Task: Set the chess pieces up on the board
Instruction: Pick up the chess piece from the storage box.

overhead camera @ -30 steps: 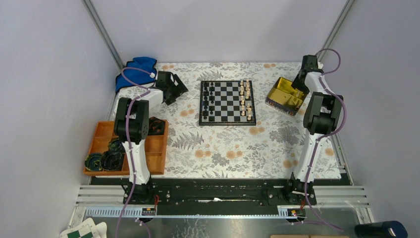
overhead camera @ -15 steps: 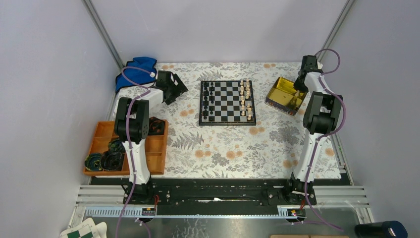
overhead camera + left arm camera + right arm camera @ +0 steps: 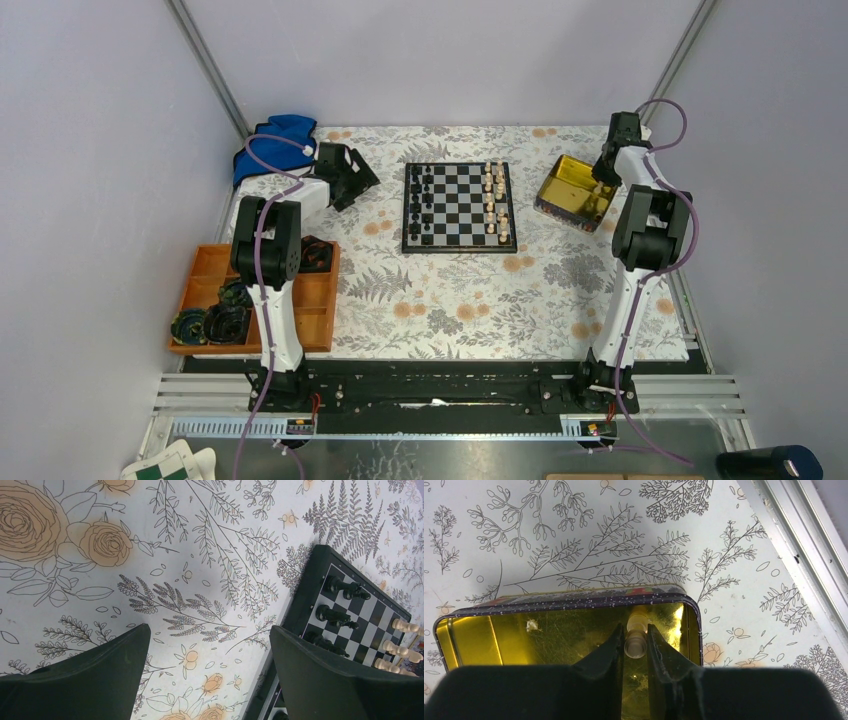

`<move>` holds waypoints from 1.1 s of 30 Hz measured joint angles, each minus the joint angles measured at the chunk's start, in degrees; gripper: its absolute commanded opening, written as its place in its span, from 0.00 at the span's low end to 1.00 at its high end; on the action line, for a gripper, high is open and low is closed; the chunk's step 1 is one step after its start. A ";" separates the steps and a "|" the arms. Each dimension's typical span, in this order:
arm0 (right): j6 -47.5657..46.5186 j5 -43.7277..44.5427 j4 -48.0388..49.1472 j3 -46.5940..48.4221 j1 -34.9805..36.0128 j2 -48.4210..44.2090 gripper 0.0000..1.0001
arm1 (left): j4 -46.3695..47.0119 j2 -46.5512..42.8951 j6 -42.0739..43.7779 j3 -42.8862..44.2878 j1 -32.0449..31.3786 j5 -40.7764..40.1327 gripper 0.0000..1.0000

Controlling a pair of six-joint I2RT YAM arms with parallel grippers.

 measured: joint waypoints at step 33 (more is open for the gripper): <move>12.31 -14.03 13.09 -20.28 -5.60 -11.15 0.00 | 1.99 -0.66 0.00 -1.68 -0.07 -0.04 0.99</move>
